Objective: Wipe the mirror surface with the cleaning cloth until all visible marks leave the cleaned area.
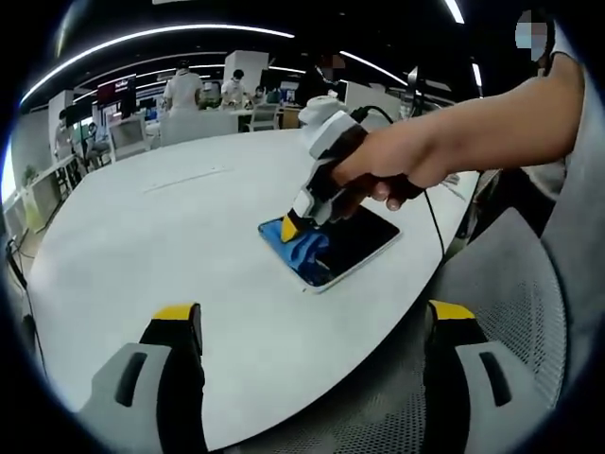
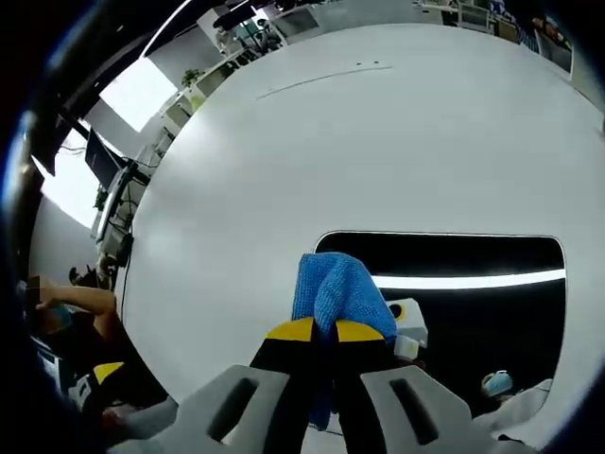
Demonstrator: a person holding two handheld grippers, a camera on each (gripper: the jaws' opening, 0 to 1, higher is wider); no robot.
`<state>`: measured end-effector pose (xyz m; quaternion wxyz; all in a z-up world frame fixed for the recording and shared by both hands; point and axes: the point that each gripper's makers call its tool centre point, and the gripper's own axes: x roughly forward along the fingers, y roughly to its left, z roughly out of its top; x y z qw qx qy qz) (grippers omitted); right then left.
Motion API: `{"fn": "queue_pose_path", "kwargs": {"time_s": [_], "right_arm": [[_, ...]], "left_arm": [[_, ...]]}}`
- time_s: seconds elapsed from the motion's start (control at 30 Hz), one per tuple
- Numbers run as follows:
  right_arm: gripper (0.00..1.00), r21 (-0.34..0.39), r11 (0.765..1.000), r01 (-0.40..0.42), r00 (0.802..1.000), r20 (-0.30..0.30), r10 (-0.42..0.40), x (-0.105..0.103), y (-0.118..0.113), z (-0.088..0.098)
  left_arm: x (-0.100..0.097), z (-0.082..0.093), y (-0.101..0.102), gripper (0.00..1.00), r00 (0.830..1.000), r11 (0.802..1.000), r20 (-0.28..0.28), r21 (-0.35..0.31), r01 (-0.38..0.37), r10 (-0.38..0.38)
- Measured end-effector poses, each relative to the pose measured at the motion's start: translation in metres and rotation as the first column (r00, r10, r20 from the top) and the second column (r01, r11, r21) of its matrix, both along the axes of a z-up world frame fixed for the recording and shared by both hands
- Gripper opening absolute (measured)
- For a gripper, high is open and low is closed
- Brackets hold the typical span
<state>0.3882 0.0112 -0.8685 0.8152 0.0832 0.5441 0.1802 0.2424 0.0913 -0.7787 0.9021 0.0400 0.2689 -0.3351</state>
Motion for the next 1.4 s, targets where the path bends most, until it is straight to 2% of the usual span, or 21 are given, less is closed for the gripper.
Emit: {"fn": "queue_pose_path", "kwargs": {"time_s": [0.73, 1.4], "right_arm": [[0.00, -0.025, 0.999, -0.029, 0.999, 0.021, 0.029, 0.031, -0.001, 0.002], [0.00, -0.029, 0.999, -0.044, 0.999, 0.016, 0.044, 0.029, -0.010, 0.003]], "left_arm": [[0.001, -0.002, 0.001, 0.99, 1.000, 1.000, -0.009, 0.002, -0.011, 0.011], [0.002, -0.001, 0.002, 0.99, 1.000, 1.000, -0.008, -0.005, -0.018, 0.018]]}}
